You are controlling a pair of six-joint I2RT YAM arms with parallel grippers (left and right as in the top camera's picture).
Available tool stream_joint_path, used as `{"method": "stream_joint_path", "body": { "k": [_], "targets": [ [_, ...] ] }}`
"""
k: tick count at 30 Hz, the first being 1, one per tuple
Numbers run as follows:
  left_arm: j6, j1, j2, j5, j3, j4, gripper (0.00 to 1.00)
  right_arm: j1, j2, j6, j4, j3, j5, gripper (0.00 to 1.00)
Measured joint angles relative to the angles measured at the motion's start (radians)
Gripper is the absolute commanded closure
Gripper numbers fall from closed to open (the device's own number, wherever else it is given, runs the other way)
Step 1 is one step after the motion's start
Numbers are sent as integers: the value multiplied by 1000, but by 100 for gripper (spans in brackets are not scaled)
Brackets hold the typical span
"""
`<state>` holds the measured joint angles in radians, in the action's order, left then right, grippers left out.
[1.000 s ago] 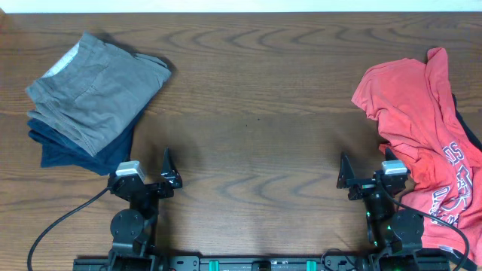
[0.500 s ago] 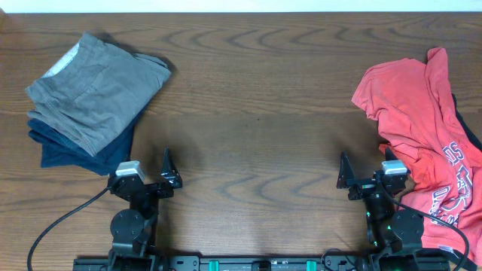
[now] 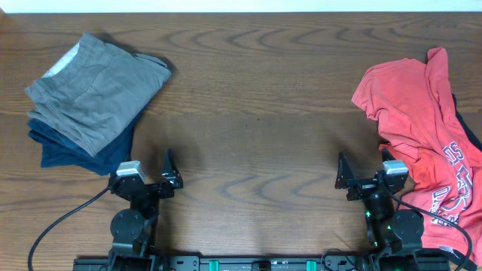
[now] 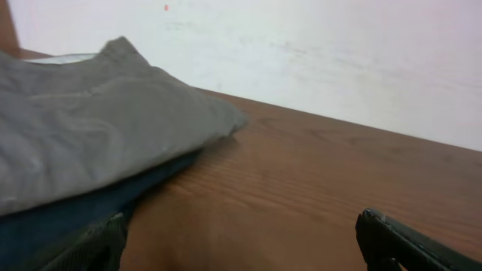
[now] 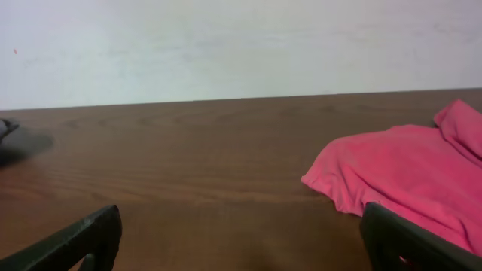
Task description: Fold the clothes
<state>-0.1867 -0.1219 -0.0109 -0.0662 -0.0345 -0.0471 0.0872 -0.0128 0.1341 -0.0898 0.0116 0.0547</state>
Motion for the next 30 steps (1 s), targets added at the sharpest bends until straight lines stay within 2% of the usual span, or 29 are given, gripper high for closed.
{"method": "stream_joint_path", "body": {
  "k": [5, 9, 14, 20, 24, 30],
  "targets": [
    [-3, 0, -15, 74, -27, -79, 2, 0, -50, 8, -133, 60, -53, 1],
    [-4, 0, -107, 114, -75, -175, 2, 0, -188, 8, -226, 149, -128, 1],
    [-4, 0, -303, 147, -237, -253, 2, -1, -449, -5, -288, 329, -185, 1],
    [-4, 0, -572, 170, -477, -410, 2, -60, -847, -34, -447, 579, -195, 1],
    [-4, 0, -709, 175, -556, -435, 2, -73, -1062, -41, -461, 691, -190, 1],
    [-4, 0, -776, 176, -561, -451, 2, -95, -1275, -40, -359, 715, -274, 1]
  ]
}}
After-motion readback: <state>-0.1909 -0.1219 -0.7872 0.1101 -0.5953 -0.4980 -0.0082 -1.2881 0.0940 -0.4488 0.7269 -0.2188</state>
